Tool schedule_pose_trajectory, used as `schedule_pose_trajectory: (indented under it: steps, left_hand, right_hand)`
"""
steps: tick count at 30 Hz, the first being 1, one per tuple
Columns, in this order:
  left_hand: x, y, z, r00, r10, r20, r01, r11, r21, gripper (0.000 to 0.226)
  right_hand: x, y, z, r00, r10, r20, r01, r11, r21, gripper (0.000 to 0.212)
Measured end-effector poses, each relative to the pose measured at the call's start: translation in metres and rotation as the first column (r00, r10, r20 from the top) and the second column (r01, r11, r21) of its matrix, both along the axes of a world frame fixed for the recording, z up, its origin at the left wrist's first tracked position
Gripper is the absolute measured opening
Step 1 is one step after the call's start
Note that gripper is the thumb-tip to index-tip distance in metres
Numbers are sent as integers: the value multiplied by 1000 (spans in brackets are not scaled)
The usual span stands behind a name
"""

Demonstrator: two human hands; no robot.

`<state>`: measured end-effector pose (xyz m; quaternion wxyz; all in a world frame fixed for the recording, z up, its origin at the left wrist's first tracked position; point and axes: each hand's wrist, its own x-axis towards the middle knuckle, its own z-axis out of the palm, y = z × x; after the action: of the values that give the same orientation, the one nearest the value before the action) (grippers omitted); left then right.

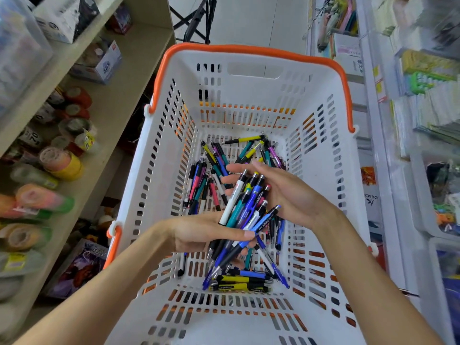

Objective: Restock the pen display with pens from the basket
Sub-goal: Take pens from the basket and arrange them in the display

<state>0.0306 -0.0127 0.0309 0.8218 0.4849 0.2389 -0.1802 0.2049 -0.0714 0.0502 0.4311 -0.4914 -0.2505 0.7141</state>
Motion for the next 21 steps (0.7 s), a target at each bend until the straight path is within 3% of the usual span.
schedule_pose_trajectory:
  steps: [4, 9, 11, 14, 21]
  left_hand:
    - [1, -1, -2, 999, -39, 19, 40, 998, -51, 12]
    - [0, -6, 6, 996, 55, -73, -63, 992, -110, 13]
    - [-1, -9, 16, 987, 110, -115, -123, 986, -115, 13]
    - [-2, -9, 32, 964, 225, -139, -242, 963, -117, 18]
    - [-11, -14, 81, 862, 474, -179, -482, 876, 0, 36]
  right_hand:
    - [-3, -2, -12, 993, 10, 114, -3, 998, -58, 45]
    - [1, -1, -5, 969, 79, 236, -44, 987, -152, 40]
    - [0, 0, 7, 929, 161, 335, -100, 976, -193, 48]
    - [-3, 5, 31, 924, 163, 346, -82, 968, -236, 68]
    - [-11, -4, 86, 888, 132, 440, -63, 984, -169, 54]
